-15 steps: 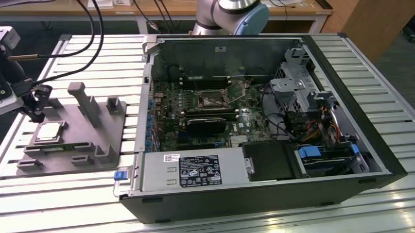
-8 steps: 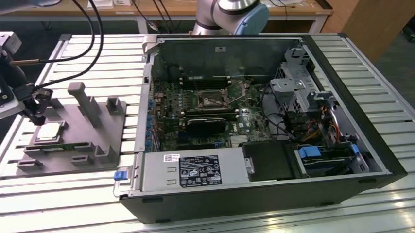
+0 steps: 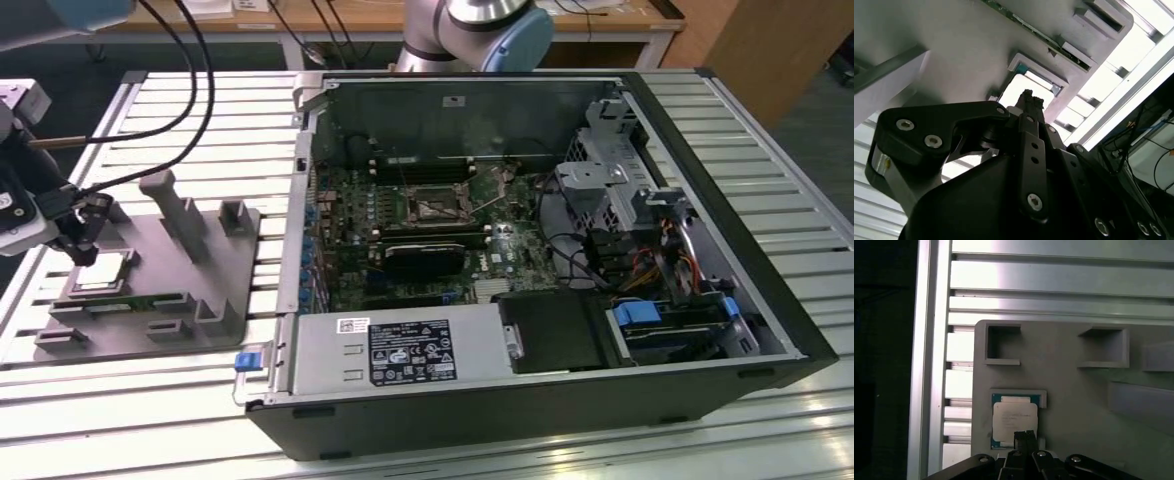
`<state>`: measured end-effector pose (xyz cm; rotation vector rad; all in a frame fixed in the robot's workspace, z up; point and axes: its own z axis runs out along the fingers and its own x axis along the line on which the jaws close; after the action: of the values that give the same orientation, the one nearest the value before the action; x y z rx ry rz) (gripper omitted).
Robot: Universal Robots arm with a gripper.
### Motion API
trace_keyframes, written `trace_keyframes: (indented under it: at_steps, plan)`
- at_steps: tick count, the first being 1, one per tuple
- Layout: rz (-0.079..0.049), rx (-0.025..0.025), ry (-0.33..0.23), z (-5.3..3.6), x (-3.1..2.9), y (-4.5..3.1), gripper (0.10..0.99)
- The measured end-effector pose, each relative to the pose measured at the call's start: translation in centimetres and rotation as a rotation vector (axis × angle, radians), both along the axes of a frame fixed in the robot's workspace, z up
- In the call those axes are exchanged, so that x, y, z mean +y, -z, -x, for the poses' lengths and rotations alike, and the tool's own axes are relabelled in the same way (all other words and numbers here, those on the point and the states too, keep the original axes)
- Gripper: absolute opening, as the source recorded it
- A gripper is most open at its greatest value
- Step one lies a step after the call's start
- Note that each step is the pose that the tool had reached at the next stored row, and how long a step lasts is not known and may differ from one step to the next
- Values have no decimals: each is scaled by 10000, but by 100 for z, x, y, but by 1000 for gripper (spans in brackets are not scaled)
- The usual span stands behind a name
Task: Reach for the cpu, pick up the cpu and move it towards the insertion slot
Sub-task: 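Pick up the cpu and move it towards the insertion slot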
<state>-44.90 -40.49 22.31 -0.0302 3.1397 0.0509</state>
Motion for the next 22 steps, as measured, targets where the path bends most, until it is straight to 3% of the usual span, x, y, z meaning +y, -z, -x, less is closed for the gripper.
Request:
trace_keyframes:
  at_steps: [14, 22]
  plan:
    - [0, 0, 1, 39, 0, 232, 106]
    - [1, 2, 1, 41, 0, 241, 106]
